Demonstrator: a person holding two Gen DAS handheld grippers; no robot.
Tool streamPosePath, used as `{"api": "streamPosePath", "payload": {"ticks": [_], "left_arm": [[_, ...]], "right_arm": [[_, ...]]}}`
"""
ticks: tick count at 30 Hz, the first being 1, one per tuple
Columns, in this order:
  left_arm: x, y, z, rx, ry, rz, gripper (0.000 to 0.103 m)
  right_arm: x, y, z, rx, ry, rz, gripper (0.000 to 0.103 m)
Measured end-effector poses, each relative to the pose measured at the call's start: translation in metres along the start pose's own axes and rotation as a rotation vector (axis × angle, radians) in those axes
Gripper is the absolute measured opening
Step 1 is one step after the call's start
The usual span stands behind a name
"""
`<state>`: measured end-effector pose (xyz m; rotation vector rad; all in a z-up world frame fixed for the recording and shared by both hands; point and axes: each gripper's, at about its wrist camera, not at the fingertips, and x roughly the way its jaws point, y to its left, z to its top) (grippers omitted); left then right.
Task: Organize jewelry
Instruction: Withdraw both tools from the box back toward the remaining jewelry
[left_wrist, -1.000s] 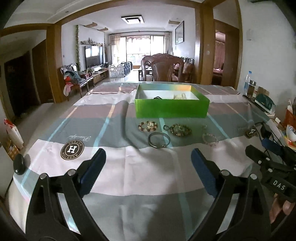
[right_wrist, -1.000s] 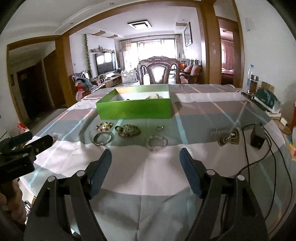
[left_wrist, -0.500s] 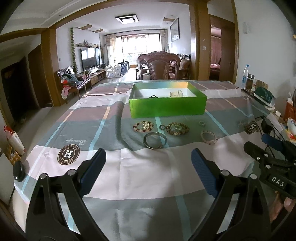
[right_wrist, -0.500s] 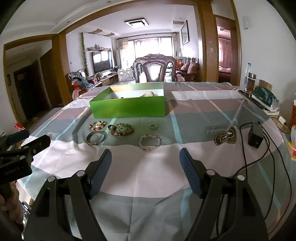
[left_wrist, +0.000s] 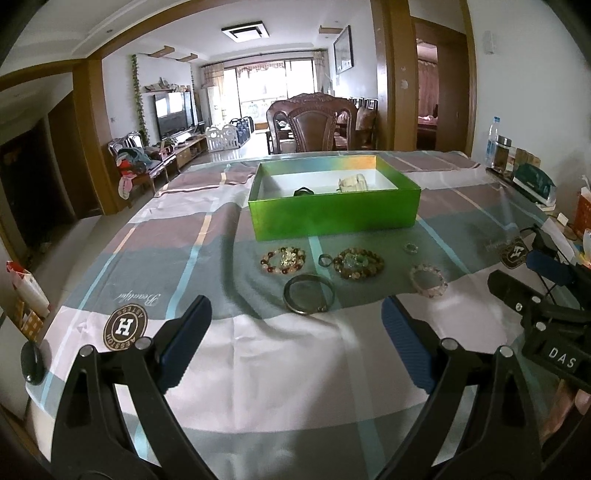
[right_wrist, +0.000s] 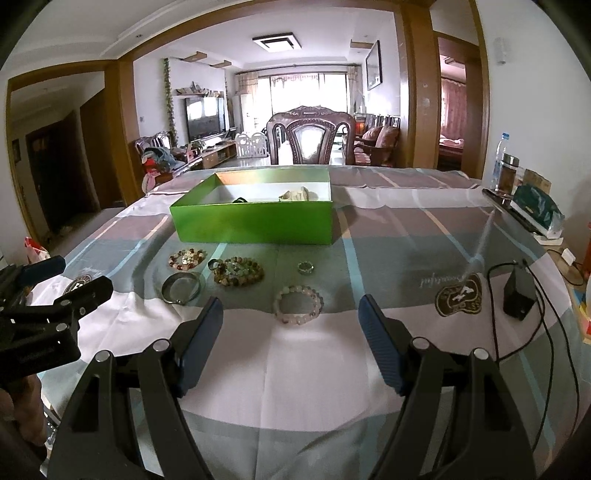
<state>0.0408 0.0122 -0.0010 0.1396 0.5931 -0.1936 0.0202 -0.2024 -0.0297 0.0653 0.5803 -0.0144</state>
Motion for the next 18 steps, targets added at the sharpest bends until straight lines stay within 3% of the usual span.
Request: {"api": "streamPosePath", "payload": {"ticks": [10, 15, 18], "left_arm": [[0.049, 0.002, 0.001, 0.013, 0.085, -0.015, 0.090], [0.077, 0.008, 0.004, 0.002, 0.138, -0.017, 0.074], [0.095, 0.011, 0.006, -0.002, 0.167, -0.015, 0.069]], "right_arm": [[0.043, -0.013, 0.002, 0.019, 0.092, -0.013, 0.074], [0.070, -0.018, 0.005, 0.008, 0.146, -0.031, 0.074], [0.086, -0.020, 0.006, -0.003, 0.171, -0.017, 0.068]]}}
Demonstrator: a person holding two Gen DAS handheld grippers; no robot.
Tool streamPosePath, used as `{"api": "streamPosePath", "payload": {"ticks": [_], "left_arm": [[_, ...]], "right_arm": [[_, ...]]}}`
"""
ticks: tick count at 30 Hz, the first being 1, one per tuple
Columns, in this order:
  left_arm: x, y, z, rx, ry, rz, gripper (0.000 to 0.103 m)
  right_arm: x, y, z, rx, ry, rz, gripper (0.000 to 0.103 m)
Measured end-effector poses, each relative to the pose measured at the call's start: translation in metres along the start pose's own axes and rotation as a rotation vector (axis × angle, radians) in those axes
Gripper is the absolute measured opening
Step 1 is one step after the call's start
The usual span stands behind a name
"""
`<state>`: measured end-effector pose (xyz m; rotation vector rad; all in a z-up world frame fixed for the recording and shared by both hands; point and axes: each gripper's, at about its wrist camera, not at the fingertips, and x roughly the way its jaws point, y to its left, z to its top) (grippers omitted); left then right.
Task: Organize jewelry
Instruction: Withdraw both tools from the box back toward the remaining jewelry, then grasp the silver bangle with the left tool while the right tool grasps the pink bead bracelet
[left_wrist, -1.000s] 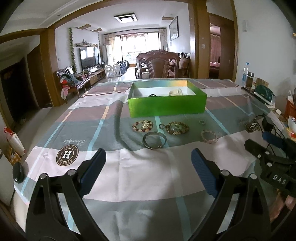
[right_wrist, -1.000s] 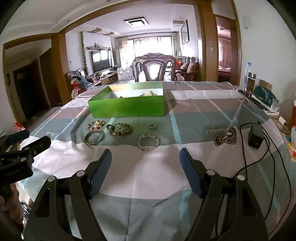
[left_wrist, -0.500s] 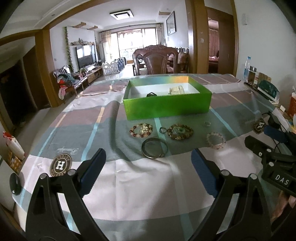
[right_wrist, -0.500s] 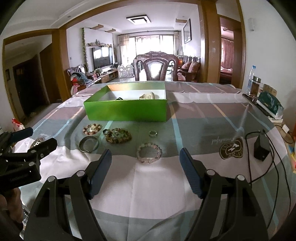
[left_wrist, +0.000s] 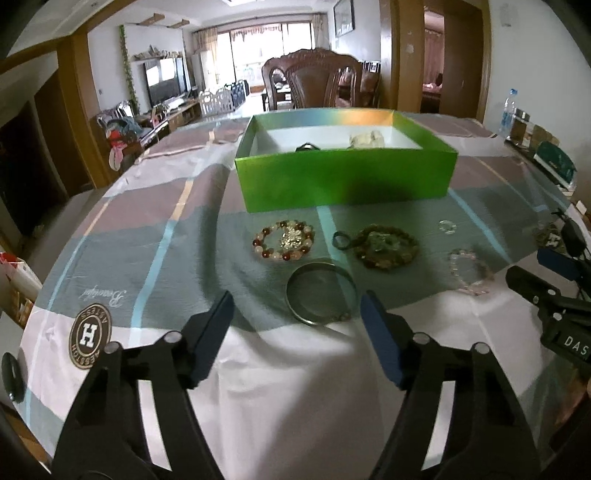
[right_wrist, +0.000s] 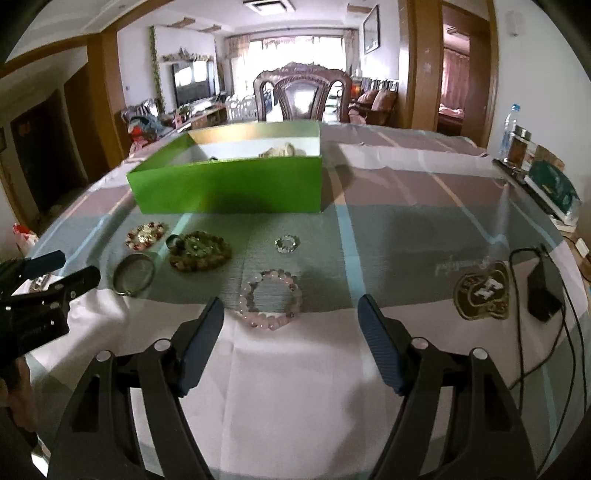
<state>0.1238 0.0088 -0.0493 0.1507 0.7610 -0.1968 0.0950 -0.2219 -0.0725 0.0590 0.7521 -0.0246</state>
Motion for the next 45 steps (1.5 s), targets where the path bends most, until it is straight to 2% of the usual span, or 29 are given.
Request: {"api": "streamPosePath", "payload": {"ticks": [9, 15, 17, 20, 22, 25, 26, 30, 32, 36, 45], "left_arm": [[0.042, 0.007, 0.011, -0.005, 0.086, -0.006, 0.056], [0.064, 0.006, 0.013, -0.004, 0.150, -0.028, 0.046], [0.066, 0.007, 0.013, -0.013, 0.142, -0.034, 0.046], [0.067, 0.009, 0.013, -0.033, 0.140, -0.042, 0.042], [0.063, 0.006, 0.011, -0.021, 0.123, -0.041, 0.035], [0.059, -0.002, 0.009, 0.003, 0.120, -0.046, 0.012], [0.060, -0.003, 0.010, 0.006, 0.122, -0.048, 0.005], [0.060, -0.002, 0.010, -0.002, 0.128, -0.062, 0.003], [0.057, 0.003, 0.009, -0.020, 0.121, -0.093, 0.003], [0.032, 0.006, 0.015, -0.043, 0.047, -0.122, 0.003], [-0.039, 0.000, 0.022, -0.022, -0.085, -0.097, 0.003]], "right_arm": [[0.044, -0.006, 0.010, 0.007, 0.101, 0.005, 0.051], [0.057, -0.007, 0.013, 0.005, 0.148, -0.018, 0.047], [0.058, -0.005, 0.013, -0.014, 0.151, -0.030, 0.046], [0.057, 0.001, 0.012, -0.041, 0.149, -0.025, 0.036], [0.057, 0.006, 0.012, -0.062, 0.147, -0.025, 0.026], [0.057, 0.012, 0.012, -0.074, 0.147, -0.012, 0.012], [0.057, 0.013, 0.012, -0.074, 0.148, -0.009, 0.011], [0.054, 0.013, 0.011, -0.055, 0.145, 0.021, 0.008], [0.051, 0.011, 0.011, -0.041, 0.130, 0.035, 0.008], [0.028, 0.009, 0.015, -0.016, 0.055, 0.054, 0.008], [-0.038, 0.014, 0.022, -0.023, -0.073, 0.097, 0.008]]}}
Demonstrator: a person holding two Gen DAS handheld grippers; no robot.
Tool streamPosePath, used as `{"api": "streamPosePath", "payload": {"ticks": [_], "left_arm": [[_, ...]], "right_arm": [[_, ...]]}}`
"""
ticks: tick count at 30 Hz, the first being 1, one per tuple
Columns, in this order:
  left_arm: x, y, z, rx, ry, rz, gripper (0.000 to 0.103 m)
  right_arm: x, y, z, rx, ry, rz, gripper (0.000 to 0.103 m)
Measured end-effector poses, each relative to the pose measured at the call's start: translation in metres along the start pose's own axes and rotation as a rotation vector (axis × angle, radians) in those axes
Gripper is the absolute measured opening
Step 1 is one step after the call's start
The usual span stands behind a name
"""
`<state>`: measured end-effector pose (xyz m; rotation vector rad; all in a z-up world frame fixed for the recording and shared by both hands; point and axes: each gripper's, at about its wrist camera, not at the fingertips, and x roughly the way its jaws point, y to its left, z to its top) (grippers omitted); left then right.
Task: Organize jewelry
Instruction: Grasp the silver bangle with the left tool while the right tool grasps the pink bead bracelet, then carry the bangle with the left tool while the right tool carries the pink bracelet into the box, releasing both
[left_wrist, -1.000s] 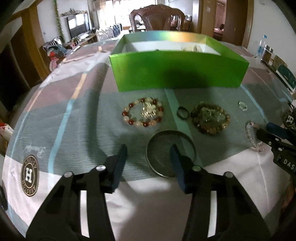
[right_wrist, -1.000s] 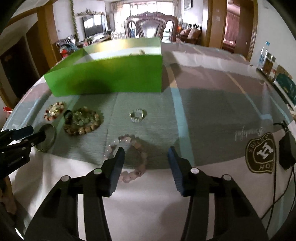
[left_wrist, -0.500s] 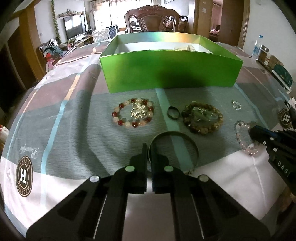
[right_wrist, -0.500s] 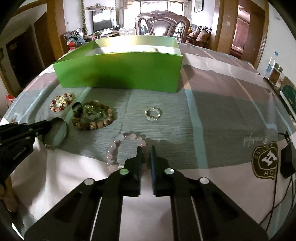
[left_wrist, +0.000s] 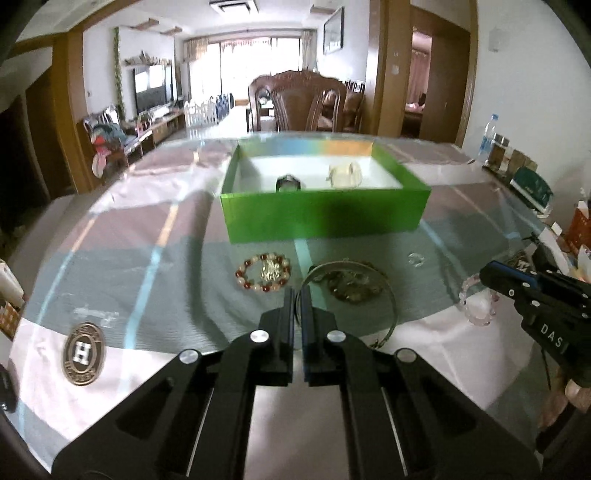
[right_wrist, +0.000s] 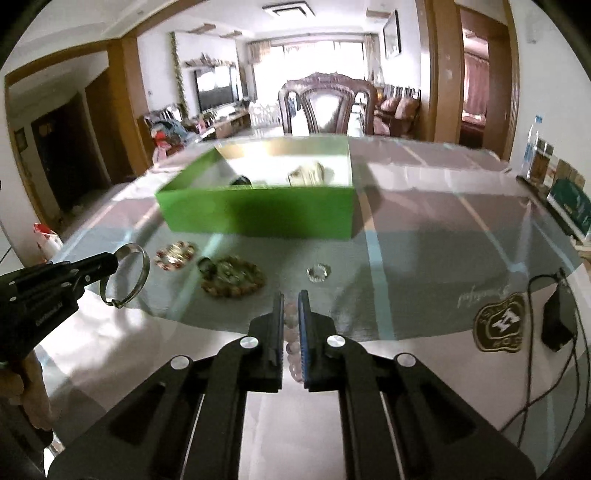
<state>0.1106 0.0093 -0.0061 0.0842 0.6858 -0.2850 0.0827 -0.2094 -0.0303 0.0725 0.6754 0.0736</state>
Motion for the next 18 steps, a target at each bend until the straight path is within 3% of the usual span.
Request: {"api": "streamPosePath", "payload": {"ticks": [9, 18], "left_arm": [[-0.066, -0.013, -0.003, 0.030, -0.081, -0.004, 0.003], [-0.075, -0.011, -0.015, 0.039, -0.073, -0.004, 0.003]], "right_arm": [[-0.047, 0.015, 0.002, -0.027, -0.065, 0.023, 0.008], [-0.060, 0.020, -0.004, -0.032, -0.077, 0.019, 0.008]]}}
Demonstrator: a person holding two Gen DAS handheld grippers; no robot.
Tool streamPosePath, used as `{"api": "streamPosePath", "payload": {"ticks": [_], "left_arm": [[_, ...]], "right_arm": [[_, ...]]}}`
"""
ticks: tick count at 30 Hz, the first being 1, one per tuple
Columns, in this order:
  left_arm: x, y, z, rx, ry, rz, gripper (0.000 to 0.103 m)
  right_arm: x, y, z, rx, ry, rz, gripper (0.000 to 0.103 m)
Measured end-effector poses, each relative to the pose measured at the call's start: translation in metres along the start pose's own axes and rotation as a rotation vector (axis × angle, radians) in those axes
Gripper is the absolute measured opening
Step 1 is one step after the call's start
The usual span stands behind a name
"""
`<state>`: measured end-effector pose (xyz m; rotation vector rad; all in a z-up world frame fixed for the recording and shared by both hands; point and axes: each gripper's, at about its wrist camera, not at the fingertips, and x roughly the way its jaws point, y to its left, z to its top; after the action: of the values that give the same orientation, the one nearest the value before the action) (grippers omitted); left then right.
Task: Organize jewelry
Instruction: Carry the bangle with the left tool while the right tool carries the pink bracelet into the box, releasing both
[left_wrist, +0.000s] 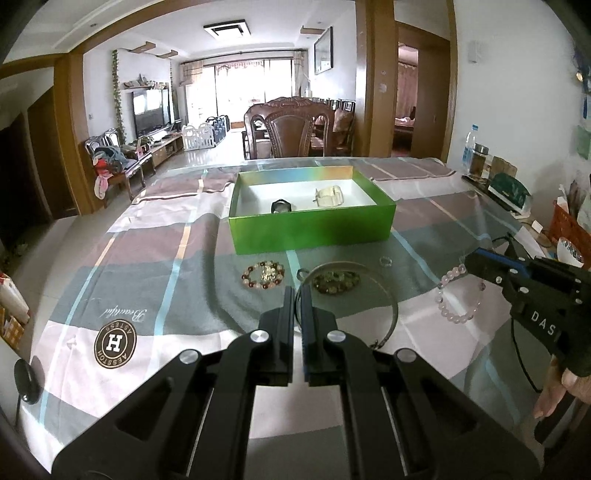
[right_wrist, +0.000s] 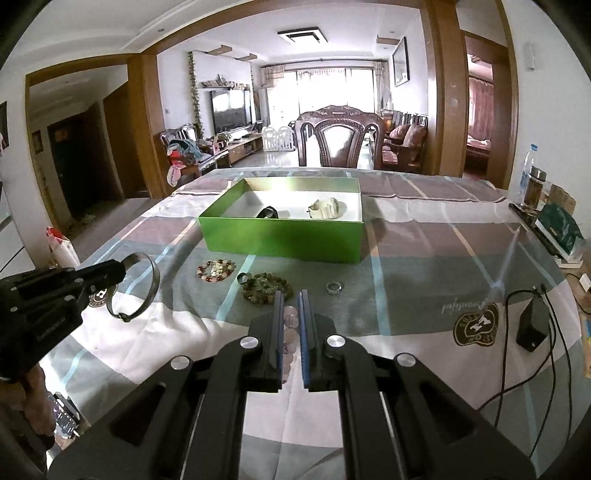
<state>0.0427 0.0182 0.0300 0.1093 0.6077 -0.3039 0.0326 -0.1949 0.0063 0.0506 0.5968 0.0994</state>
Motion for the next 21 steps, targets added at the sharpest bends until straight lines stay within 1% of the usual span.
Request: {"api": "streamPosePath", "payload": {"ticks": [13, 21], "left_arm": [[-0.0087, -0.0039, -0.0035, 0.015, 0.008, -0.007, 0.003], [-0.0051, -0.0046, -0.0074, 0.017, 0.026, -0.010, 0.003]], "right_arm": [[-0.0041, 0.0024, -0.0010, 0.000, -0.003, 0.001, 0.008], [-0.0082, 0.0034, -0.0022, 0.003, 0.001, 0.002, 0.008]]}}
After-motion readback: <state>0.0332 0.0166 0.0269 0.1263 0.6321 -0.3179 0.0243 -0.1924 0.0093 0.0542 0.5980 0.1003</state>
